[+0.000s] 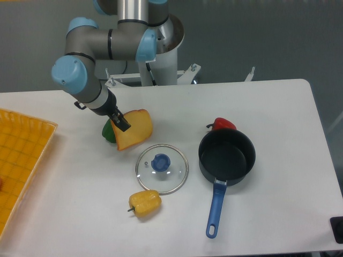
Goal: Pick up the bread slice
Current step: 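Lower the gripper onto the edge of the bread slice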
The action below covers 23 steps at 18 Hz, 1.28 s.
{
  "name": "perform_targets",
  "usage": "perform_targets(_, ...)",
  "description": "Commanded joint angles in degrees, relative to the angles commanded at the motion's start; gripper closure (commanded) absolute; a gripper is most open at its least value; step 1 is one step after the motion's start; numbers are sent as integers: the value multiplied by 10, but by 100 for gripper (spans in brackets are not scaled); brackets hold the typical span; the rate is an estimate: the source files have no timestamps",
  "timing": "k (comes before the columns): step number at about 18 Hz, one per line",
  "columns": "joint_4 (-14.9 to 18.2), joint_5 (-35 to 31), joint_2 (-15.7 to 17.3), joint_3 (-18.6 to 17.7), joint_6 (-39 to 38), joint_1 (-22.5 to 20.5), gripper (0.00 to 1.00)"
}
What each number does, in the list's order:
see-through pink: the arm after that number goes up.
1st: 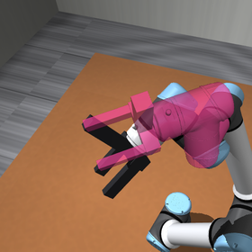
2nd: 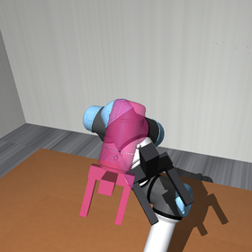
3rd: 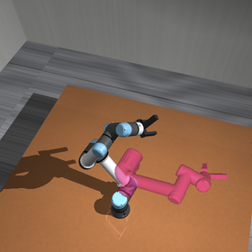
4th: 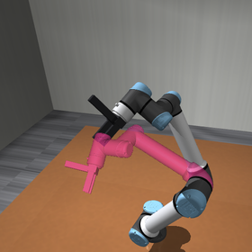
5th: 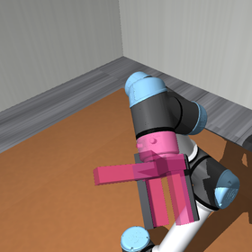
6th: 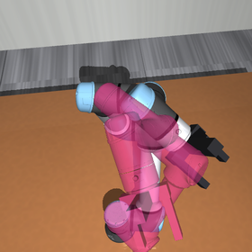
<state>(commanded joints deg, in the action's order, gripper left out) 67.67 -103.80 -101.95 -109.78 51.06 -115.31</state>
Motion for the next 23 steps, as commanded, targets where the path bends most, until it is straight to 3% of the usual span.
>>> perform_targets(3,0,-2,-3,7,-1,1,59)
perform_targets(4,1,-2,-4,8,-1,1,60)
perform_targets(7,1,-1,-7,9,-1,1,75)
perform_targets(9,1,0,-7,10,0,1,76)
perform_targets(10,1,2,-7,11,-1,1,93)
perform_targets(11,1,2,-7,11,-2,1,96)
perform_targets(15,2,3,-11,15,-3,0,93)
perform_targets(16,2,4,-11,15,-2,0,79)
perform_targets(18,2,3,-10,17,3,-2,15)
perform_targets(19,1,4,-10,18,1,-2,0)
perform_targets(23,7,6,-10,34,4,-6,0)
